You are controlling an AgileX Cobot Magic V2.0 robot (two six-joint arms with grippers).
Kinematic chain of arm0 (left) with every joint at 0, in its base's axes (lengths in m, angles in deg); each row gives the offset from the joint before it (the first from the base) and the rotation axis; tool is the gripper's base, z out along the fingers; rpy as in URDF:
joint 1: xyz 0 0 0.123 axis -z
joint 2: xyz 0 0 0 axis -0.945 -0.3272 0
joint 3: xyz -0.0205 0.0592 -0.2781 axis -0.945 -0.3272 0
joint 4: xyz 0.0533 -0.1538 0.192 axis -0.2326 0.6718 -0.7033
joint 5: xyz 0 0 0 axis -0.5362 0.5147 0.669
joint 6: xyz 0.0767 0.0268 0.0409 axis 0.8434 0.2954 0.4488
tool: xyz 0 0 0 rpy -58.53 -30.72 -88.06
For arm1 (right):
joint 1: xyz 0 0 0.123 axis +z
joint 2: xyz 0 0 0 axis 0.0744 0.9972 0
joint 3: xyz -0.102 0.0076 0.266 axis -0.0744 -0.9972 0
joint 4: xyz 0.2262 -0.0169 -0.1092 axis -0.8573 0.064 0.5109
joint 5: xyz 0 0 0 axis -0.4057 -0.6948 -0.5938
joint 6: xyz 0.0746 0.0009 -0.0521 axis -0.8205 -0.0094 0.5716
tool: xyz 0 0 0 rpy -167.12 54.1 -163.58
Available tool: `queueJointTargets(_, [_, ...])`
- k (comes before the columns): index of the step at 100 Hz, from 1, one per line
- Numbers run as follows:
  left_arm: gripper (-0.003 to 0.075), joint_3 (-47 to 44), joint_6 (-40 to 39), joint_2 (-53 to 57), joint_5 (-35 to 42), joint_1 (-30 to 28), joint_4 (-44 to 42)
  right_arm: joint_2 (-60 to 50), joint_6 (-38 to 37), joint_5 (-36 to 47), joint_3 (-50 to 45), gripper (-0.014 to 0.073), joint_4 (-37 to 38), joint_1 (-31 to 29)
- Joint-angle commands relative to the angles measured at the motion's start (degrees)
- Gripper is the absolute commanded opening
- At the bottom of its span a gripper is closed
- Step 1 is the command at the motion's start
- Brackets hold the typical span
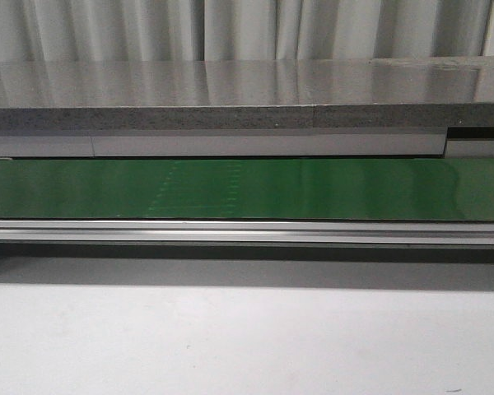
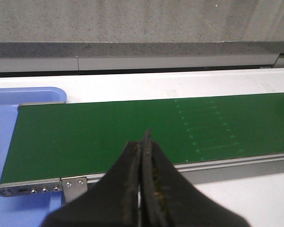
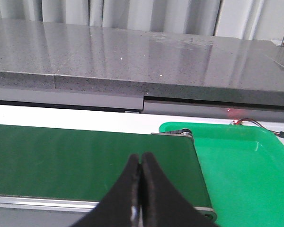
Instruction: Move button from right to left
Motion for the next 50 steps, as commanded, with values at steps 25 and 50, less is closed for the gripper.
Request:
queueJointTargets(25, [-0.0020,-11.2,-0.5,10.9,18.3,-0.4,-5.6,0.4,0.1,4.0,1.6,-0.0066,0.6,0.0])
queueJointTargets(50, [-0.0020,-21.3,-4.8,19.9,22.9,-5.0,-9.3,0.4,0.1,4.0,1.6,-0.0066,0.6,0.0])
